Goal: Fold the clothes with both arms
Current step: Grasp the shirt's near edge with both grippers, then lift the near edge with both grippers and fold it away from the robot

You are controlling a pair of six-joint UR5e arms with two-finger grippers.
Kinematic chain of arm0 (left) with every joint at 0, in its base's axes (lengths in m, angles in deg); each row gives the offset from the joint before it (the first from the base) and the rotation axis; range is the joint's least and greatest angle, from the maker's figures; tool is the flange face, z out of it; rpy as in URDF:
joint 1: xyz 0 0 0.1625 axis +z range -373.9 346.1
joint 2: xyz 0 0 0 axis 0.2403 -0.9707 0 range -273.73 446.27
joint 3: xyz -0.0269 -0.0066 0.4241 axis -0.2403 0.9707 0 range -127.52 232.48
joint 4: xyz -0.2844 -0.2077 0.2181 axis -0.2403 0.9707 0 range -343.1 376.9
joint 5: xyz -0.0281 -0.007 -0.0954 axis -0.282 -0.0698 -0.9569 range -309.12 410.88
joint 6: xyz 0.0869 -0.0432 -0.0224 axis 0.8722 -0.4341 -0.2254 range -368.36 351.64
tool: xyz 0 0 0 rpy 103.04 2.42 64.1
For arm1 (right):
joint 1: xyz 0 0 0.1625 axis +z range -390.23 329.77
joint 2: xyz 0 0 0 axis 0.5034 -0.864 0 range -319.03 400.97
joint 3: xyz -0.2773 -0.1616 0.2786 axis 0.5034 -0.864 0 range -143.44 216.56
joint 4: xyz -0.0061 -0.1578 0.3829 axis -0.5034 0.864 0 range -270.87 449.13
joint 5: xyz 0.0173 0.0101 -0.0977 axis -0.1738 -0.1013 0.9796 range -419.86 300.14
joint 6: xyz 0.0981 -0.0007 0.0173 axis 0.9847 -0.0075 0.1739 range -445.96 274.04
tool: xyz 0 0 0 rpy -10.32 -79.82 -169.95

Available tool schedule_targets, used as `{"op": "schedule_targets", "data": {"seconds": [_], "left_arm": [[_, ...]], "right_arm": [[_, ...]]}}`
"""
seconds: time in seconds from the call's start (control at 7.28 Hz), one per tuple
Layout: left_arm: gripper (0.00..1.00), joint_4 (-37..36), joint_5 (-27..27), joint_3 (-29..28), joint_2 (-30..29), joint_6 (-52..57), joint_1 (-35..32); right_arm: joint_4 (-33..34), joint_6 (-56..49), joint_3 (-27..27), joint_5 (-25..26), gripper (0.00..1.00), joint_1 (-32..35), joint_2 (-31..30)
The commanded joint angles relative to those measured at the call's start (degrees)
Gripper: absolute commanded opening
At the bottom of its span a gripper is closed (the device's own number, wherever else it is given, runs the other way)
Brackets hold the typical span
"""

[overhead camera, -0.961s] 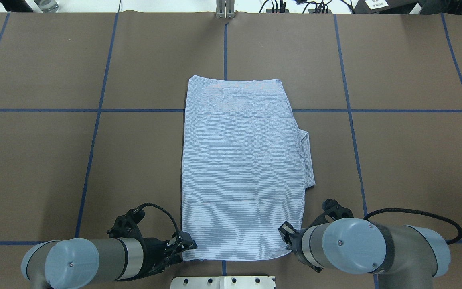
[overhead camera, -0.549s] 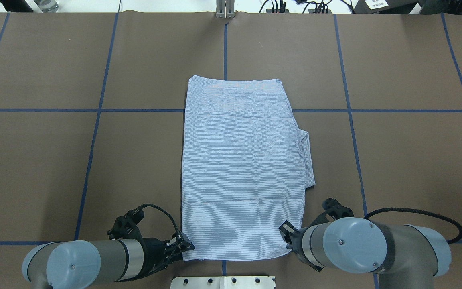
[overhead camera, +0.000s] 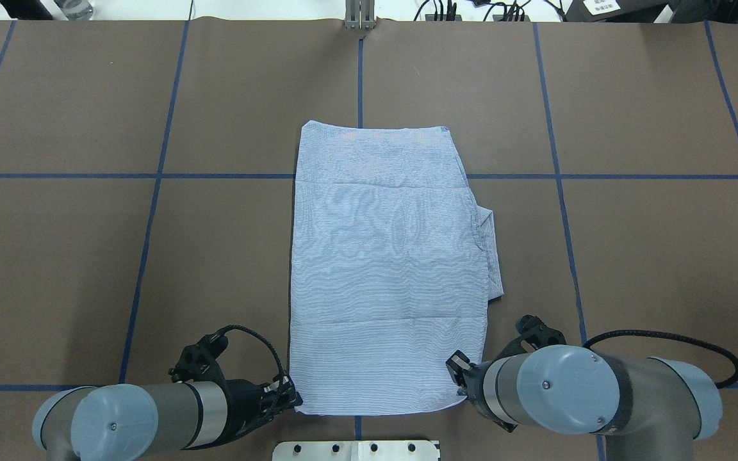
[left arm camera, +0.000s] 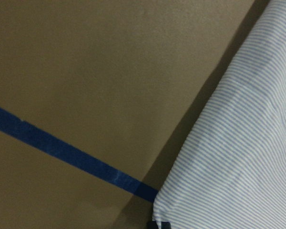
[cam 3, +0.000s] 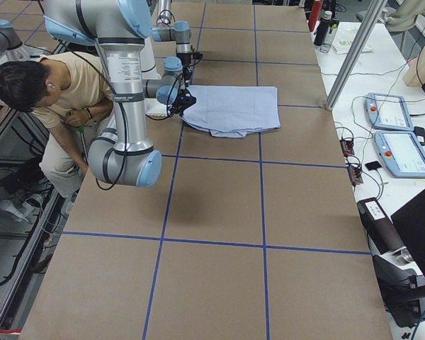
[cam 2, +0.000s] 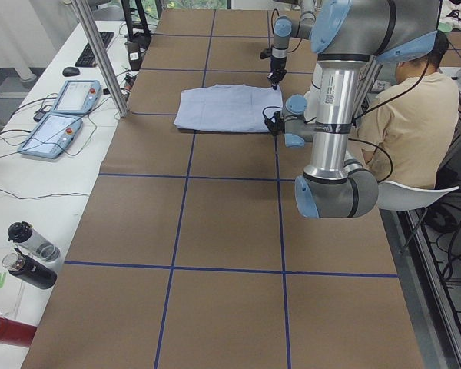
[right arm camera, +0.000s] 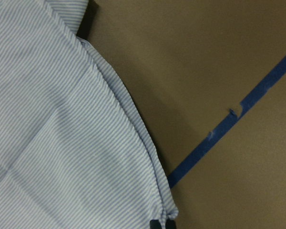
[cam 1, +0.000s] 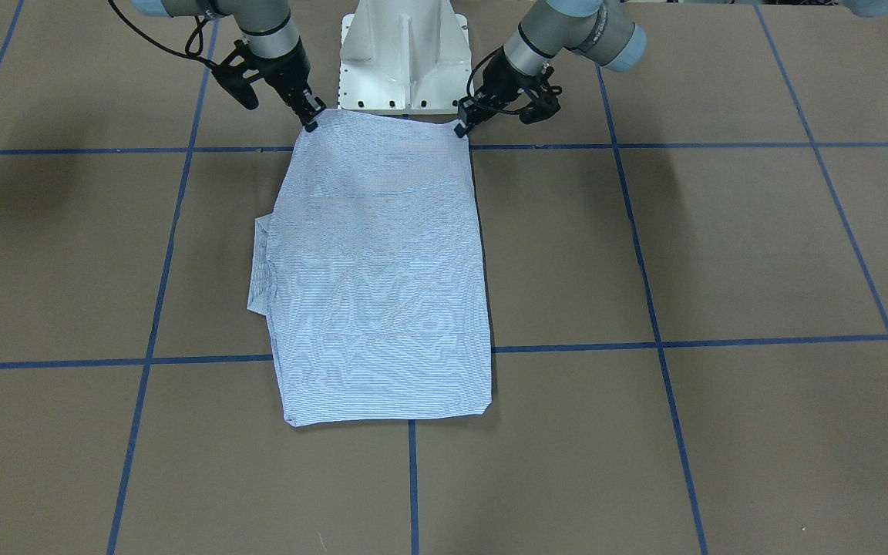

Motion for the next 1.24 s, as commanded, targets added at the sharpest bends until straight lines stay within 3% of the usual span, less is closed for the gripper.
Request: {"op": "schedule_targets", "data": {"seconds": [0.0, 0.41, 0.55, 0.69, 0.82, 1.1], "left_arm": [[0.00, -0.07, 0.00, 1.05, -0.36, 0.00, -0.06], [0.00, -1.21, -0.87, 9.12, -0.62, 0.35, -6.52], [0.00, -4.18, -4.44, 10.01, -2.28, 0.61, -10.91], [0.00, -8.82, -9.27, 9.85, -6.12, 0.96, -16.35], [0.00, -11.74, -10.44, 9.59, -7.73, 1.40, -19.45], [0.00, -12.29, -12.56, 9.06, -8.62, 5.08, -25.52]], "right_arm": [[0.07, -0.02, 0.42, -0.05, 0.00, 0.78, 0.14], [1.29, -0.02, 4.28, -0.66, 0.00, 7.79, 0.92], [1.39, -0.19, 4.64, -2.50, 0.00, 11.64, 1.80], [1.39, -0.28, 4.64, -7.82, 0.00, 17.16, 1.81], [1.39, -0.54, 4.20, -11.01, 0.00, 21.22, 2.68], [4.27, -1.42, -0.07, -11.57, 0.00, 25.11, 8.36]]}}
